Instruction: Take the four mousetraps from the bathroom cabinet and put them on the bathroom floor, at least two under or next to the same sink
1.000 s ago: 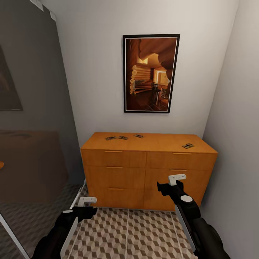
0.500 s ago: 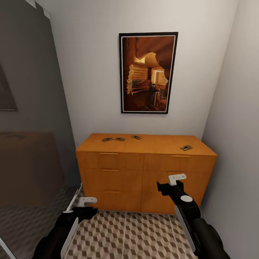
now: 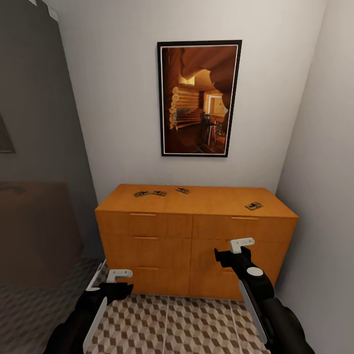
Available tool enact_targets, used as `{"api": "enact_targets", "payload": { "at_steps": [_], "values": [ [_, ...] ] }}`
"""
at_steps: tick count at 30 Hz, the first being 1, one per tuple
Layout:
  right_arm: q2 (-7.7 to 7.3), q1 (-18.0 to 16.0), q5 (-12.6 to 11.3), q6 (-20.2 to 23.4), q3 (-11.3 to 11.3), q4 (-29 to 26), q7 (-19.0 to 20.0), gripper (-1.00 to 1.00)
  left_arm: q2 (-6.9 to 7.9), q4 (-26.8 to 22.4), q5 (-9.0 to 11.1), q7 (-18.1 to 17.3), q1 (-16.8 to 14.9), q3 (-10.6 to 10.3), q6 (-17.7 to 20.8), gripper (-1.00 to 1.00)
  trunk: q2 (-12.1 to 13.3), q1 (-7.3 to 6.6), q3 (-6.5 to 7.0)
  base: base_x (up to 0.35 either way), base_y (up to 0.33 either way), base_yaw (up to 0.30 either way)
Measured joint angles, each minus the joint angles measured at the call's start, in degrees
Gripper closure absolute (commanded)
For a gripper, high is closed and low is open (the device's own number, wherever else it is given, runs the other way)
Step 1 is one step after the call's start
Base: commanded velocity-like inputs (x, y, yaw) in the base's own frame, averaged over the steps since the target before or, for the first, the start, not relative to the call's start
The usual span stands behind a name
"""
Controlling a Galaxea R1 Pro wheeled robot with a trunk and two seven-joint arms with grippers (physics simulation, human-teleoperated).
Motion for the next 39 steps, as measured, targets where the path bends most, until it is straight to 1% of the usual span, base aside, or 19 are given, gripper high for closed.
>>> {"api": "enact_targets", "payload": {
  "at_steps": [26, 39],
  "values": [
    [0.02, 0.0, 0.0, 0.0, 0.0, 0.0, 0.0, -1.00, 0.00, 0.0, 0.0, -0.1, 0.0, 0.0, 0.0, -1.00, 0.0, 0.00, 0.00, 0.002, -0.001, 0.002],
    [0.00, 0.0, 0.0, 0.0, -0.1, 0.0, 0.0, -1.00, 0.00, 0.1, 0.0, -0.1, 0.0, -0.1, 0.0, -1.00, 0.0, 0.00, -0.19, 0.000, 0.000, 0.081]
  ]
}}
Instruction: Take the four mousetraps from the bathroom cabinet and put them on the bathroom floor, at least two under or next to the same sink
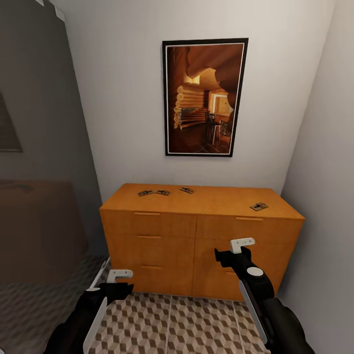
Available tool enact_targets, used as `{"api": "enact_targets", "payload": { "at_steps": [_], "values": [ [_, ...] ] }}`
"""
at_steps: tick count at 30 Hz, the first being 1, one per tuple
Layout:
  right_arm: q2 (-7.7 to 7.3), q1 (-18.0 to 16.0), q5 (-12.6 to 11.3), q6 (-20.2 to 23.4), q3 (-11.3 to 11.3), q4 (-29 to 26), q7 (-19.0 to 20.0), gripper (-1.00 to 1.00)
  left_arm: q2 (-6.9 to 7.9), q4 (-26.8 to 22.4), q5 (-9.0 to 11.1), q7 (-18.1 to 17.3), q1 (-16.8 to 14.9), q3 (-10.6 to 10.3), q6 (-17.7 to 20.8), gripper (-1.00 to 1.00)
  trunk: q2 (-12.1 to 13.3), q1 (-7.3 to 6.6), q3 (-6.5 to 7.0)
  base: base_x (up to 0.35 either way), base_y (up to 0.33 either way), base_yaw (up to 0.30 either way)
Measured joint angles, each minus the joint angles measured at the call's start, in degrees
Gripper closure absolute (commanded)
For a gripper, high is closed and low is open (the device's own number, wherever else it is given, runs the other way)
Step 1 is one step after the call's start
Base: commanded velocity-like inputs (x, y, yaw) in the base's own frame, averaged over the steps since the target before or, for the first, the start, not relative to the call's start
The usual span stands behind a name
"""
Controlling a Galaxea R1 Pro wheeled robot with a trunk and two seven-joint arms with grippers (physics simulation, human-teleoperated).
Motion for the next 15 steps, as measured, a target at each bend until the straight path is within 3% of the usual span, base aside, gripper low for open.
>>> {"api": "enact_targets", "payload": {
  "at_steps": [15],
  "values": [
    [0.00, 0.0, 0.0, 0.0, 0.1, 0.0, 0.0, -1.00, -0.78, 0.7, 0.0, 0.0, 0.0, -0.1, -0.1, -1.00, 0.0, 0.00, -0.02, 0.000, 0.000, 0.004]
  ]
}}
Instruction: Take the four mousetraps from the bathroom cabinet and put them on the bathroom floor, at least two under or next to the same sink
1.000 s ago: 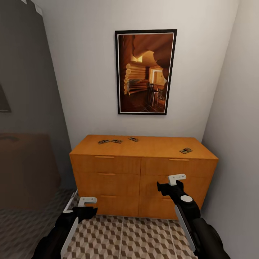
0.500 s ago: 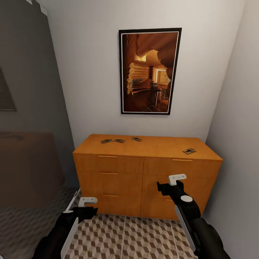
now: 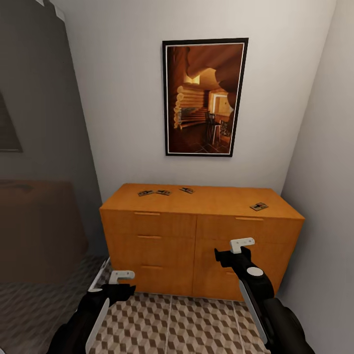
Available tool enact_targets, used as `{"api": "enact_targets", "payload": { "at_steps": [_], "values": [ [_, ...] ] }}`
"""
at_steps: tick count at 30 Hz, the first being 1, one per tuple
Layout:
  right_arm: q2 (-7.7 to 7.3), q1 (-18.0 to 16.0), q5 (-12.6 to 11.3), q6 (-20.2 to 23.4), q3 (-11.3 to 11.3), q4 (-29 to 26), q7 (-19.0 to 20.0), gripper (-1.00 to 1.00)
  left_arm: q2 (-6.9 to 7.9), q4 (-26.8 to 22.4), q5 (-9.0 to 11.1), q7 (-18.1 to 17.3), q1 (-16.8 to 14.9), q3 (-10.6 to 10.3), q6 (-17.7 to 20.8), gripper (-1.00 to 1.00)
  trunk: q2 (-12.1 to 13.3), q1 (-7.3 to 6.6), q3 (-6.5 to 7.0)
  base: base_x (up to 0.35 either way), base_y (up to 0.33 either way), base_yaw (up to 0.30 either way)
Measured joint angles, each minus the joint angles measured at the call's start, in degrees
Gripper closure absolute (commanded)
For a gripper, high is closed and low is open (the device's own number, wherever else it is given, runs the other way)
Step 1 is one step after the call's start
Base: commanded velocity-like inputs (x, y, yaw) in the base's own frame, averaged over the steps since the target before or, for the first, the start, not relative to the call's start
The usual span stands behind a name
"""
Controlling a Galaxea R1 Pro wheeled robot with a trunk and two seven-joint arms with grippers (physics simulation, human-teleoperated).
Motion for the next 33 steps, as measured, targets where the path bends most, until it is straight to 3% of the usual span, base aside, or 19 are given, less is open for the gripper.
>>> {"api": "enact_targets", "payload": {
  "at_steps": [33],
  "values": [
    [0.00, 0.0, 0.0, 0.0, -0.1, 0.0, 0.0, -1.00, -0.08, 0.1, 0.0, 0.0, 0.0, -1.7, 0.0, -1.00, 0.0, 0.00, 0.00, 0.000, 0.000, 0.000]
  ]
}}
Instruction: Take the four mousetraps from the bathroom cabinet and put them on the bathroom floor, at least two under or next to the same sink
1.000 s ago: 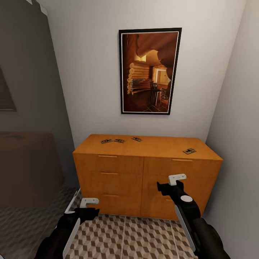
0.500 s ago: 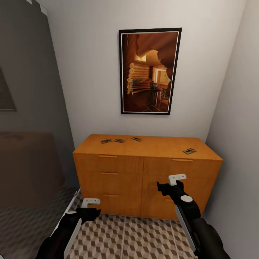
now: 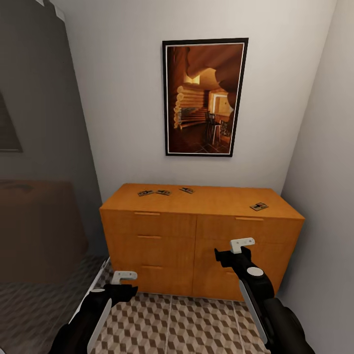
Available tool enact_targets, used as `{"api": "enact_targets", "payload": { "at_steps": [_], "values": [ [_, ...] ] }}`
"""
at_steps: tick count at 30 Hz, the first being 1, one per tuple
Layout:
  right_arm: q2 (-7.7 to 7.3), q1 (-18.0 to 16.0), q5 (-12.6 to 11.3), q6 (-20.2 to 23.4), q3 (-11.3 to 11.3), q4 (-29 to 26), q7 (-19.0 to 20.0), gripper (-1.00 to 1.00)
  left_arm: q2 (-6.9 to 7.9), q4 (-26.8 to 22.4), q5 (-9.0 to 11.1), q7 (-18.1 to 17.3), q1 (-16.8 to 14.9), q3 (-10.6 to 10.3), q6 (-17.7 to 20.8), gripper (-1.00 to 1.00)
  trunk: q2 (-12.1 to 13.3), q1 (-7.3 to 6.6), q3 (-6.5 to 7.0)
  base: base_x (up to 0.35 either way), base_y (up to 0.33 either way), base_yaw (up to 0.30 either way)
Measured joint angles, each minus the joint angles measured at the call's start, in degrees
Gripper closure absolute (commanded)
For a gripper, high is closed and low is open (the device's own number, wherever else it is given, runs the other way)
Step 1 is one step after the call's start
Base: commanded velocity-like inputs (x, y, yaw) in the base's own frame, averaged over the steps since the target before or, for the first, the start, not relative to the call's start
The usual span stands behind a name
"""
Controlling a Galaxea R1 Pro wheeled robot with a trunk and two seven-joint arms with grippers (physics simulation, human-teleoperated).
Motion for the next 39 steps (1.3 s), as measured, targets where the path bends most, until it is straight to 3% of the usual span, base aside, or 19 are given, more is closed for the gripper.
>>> {"api": "enact_targets", "payload": {
  "at_steps": [39],
  "values": [
    [0.00, 0.0, 0.0, 0.0, 0.0, 0.0, 0.0, -1.00, -0.09, 1.7, 0.0, 0.0, 0.0, -0.8, 0.0, -1.00, 0.0, 0.00, 0.00, 0.000, 0.000, 0.000]
  ]
}}
